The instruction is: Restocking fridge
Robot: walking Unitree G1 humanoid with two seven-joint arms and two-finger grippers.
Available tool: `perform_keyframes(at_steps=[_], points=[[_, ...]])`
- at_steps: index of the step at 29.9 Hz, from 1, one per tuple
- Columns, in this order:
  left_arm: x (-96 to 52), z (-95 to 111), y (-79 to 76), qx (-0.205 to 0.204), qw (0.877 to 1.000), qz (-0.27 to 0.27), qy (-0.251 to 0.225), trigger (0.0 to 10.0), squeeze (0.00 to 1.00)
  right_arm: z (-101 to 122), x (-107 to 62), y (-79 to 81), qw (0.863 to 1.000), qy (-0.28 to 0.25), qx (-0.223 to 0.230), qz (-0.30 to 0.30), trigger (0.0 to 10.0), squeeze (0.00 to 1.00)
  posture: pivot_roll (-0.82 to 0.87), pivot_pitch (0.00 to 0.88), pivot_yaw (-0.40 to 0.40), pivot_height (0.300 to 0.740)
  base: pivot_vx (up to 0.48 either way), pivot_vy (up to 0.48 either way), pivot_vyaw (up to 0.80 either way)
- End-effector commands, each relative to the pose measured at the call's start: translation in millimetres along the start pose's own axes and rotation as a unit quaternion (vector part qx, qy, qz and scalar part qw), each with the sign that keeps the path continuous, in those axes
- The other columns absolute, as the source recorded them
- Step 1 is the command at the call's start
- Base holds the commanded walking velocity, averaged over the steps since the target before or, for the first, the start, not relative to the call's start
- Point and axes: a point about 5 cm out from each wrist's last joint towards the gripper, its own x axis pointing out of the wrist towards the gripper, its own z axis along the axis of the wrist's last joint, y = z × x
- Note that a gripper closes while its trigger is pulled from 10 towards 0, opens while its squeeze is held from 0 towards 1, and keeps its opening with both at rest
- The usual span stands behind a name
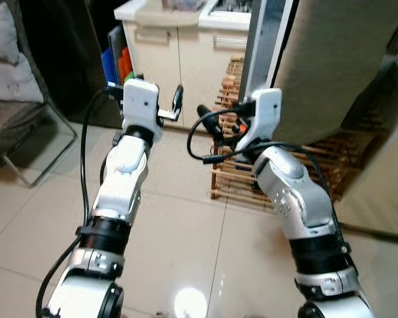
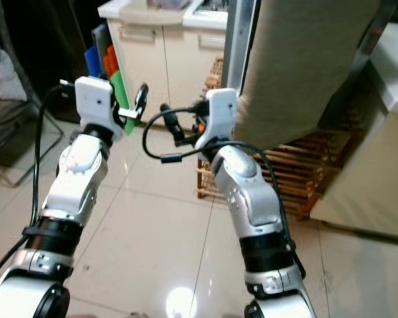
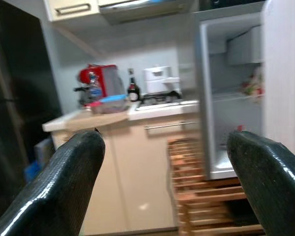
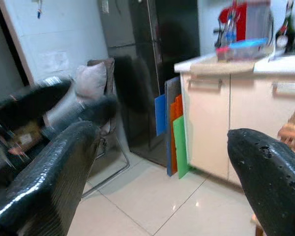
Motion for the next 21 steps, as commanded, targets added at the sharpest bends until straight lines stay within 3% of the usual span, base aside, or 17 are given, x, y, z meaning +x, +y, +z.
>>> perform_keyframes(at_steps=[1, 8, 21], points=[[2.0, 2.6, -3.4, -0.002, 1.000, -0.006, 0.000, 10.0, 0.00, 8.3, -0.8, -1.9, 1.000, -0.012, -0.017, -0.005, 10.0, 0.00, -0.26, 0.031, 0.037, 0.740, 0.480, 0.000, 0.00], [1.6, 1.7, -9.7, -0.012, 1.000, -0.020, 0.003, 10.0, 0.00, 10.3, -0.2, -2.0, 0.999, -0.015, -0.032, -0.014, 10.0, 0.00, -0.26, 0.031, 0.044, 0.740, 0.480, 0.000, 0.00], [6.2, 3.8, -6.4, -0.013, 0.999, -0.047, 0.008, 10.0, 0.00, 8.9, 2.7, -3.0, 0.999, -0.019, -0.030, -0.026, 10.0, 0.00, -0.26, 0.025, 0.071, 0.740, 0.477, 0.000, 0.00]])
